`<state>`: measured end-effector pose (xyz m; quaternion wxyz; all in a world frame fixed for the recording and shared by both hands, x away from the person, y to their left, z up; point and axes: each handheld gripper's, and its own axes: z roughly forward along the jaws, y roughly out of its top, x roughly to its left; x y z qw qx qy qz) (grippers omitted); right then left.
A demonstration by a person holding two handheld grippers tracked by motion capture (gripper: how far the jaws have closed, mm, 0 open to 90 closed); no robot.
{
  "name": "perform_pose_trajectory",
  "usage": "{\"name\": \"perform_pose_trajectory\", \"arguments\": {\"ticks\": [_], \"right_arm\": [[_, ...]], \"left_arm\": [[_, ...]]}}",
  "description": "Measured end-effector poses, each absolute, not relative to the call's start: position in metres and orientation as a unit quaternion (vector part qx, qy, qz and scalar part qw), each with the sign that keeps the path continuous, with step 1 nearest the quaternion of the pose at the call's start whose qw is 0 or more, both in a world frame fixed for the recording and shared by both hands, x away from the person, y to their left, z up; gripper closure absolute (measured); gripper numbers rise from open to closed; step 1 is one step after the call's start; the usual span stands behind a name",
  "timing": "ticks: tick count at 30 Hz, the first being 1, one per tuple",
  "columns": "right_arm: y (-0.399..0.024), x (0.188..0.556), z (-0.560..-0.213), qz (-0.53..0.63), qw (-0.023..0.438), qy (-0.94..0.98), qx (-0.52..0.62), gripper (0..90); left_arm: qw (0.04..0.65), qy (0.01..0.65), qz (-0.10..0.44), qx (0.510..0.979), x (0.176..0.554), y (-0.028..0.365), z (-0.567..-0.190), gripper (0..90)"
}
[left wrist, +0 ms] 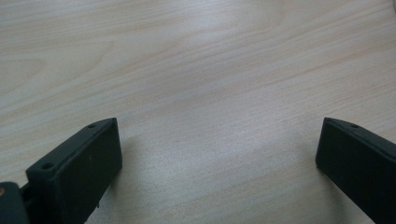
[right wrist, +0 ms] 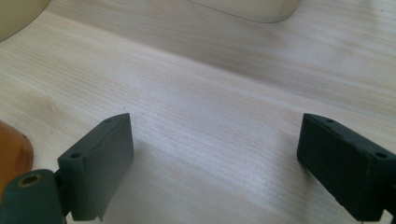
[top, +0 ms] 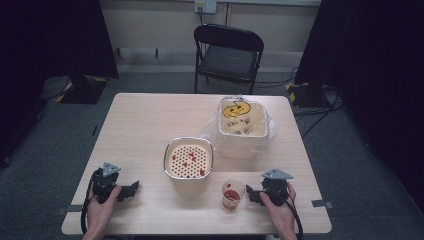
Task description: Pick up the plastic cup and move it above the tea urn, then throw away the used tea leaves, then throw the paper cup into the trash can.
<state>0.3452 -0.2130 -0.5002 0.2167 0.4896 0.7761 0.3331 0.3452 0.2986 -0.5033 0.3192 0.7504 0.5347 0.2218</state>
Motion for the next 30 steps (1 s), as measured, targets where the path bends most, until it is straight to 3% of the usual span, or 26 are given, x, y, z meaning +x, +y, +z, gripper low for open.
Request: {"name": "perform_pose_trajectory", "arguments": {"ticks": [5,12,30], "right_arm": [[-0.213,0.344,-0.499,0.332,0.214,0.775,0.494,11.9],[-0.219,0.339,-0.492,0.344,0.178,0.784,0.486,14.1],[-0.203,0.291,-0.478,0.373,0.134,0.82,0.413,16.6]], "left_arm": [[0.319,0.535,0.222,0.75,0.345,0.299,-0.503,0.0],[0.319,0.535,0.222,0.75,0.345,0.299,-0.503,0.0],[0.319,0.535,0.222,0.75,0.345,0.299,-0.503,0.0]]}}
